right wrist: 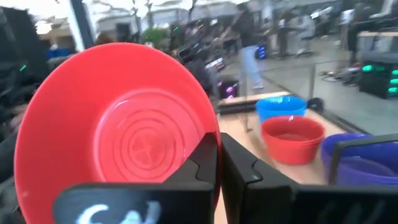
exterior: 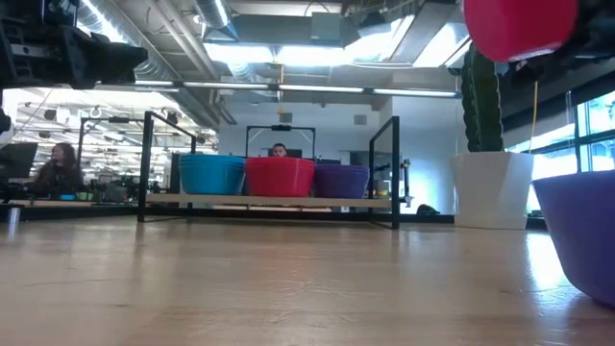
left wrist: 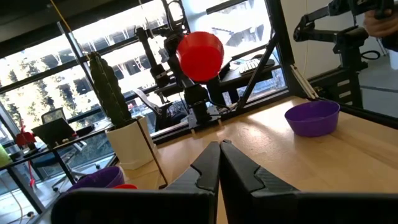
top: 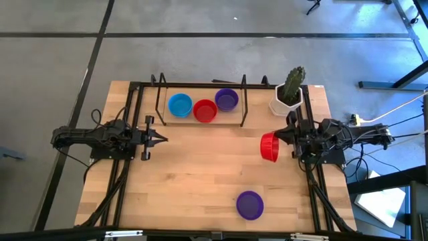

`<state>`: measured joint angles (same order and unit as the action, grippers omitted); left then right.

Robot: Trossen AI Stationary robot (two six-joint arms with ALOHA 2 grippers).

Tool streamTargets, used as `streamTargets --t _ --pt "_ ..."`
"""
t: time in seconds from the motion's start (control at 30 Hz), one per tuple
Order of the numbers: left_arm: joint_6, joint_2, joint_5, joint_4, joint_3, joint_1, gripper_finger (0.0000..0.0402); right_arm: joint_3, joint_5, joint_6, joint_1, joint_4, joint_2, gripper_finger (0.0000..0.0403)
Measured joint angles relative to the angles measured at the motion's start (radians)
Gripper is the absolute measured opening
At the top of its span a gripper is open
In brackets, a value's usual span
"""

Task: Pick & Place Mini bowls
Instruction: Stack the red bowl on top of the red bowls on the shelf

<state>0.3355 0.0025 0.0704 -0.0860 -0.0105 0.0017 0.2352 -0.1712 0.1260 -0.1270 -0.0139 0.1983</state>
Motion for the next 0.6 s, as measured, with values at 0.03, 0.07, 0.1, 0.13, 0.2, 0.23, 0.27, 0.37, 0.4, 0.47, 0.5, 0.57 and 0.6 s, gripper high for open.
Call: streamTargets --t 0.03,0.07,0.1,0.13,0.2,0.23,0.27,0.37,0.4,0.47,0.5,0.57,0.6 --pt "0.0 0.0 0.0 0.0 0.0 0.0 0.0006 0.0 -0.033 0.008 0.002 0.031 0.016 0.0006" --pt "0.002 0.0 0.0 0.0 0.0 0.0 0.0005 0.001 -0.062 0.01 0.003 0.072 0.039 0.0005" --pt "0.008 0.0 0.0 0.0 0.0 0.0 0.0005 0.008 -0.071 -0.008 0.006 0.098 0.071 0.0004" --pt "0.012 0.0 0.0 0.0 0.0 0.0 0.0004 0.019 -0.069 -0.03 0.01 0.112 0.113 0.0004" --pt "0.016 0.0 0.0 0.0 0.0 0.0 0.0003 0.066 -0.071 -0.054 0.021 0.12 0.212 0.0004" --pt "0.016 0.0 0.0 0.0 0.0 0.0 0.0002 0.098 -0.071 -0.058 0.03 0.12 0.267 0.0004" --pt "0.016 0.0 0.0 0.0 0.0 0.0 0.0002 0.14 -0.07 -0.064 0.043 0.119 0.328 0.0003" --pt "0.017 0.0 -0.001 -0.007 0.0 0.0 0.0004 0.297 -0.064 -0.094 0.092 0.088 0.51 0.0003" --pt "0.017 0.0 -0.001 -0.01 0.0 0.0 0.0005 0.364 -0.052 -0.105 0.112 0.059 0.574 0.0003" --pt "0.016 0.0 -0.001 -0.009 0.0 0.0 0.0007 0.514 -0.036 -0.127 0.156 -0.026 0.709 0.0003" --pt "0.016 0.0 -0.001 -0.009 0.0 0.0 0.0008 0.595 -0.035 -0.139 0.176 -0.082 0.779 0.0002" --pt "0.016 0.0 -0.001 -0.009 0.0 0.0 0.0007 0.769 -0.036 -0.162 0.22 -0.193 0.92 0.0002" --pt "0.016 0.0 -0.001 -0.009 0.0 0.0 0.0006 0.859 -0.036 -0.174 0.244 -0.259 0.992 0.0002"
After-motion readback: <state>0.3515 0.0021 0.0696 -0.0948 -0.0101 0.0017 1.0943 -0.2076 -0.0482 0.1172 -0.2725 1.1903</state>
